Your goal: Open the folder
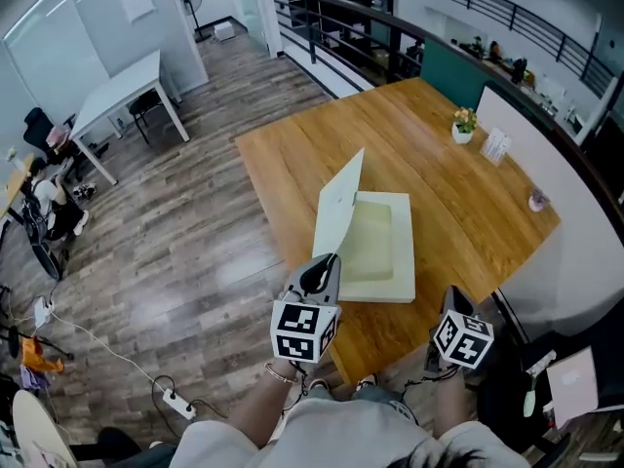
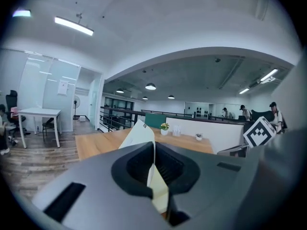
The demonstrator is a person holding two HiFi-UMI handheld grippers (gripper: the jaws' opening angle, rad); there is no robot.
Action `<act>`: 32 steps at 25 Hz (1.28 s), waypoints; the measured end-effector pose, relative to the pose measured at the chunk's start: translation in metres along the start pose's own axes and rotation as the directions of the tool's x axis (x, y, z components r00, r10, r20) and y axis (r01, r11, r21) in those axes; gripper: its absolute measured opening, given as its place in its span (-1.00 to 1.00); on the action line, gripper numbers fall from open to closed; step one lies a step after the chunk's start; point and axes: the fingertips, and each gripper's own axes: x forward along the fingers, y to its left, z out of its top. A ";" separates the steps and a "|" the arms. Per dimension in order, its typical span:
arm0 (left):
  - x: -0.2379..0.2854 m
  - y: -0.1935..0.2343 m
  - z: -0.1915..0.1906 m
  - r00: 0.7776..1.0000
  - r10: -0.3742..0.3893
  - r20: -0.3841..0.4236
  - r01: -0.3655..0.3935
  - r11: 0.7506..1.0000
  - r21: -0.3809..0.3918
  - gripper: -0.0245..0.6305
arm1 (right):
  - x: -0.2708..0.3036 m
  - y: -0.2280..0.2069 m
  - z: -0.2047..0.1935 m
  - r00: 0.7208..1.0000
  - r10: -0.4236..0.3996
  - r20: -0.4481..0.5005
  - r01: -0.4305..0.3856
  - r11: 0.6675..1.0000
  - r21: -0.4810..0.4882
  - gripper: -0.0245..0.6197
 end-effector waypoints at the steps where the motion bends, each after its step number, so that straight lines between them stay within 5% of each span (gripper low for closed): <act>1: -0.006 0.008 0.001 1.000 0.018 0.006 -0.018 1.000 -0.015 -0.91 | 0.001 0.007 0.002 1.000 0.010 0.002 -0.010 1.000 -0.010 -0.92; 15: -0.070 0.137 -0.026 0.966 0.260 -0.012 -0.256 0.942 -0.218 -0.92 | 0.013 0.078 0.025 0.996 0.089 0.003 -0.088 0.988 -0.127 -0.92; 32: -0.097 0.267 -0.127 0.895 0.399 -0.201 -0.447 0.795 -0.410 -0.86 | 0.015 0.104 0.028 0.999 0.004 -0.034 -0.011 0.978 -0.210 -0.92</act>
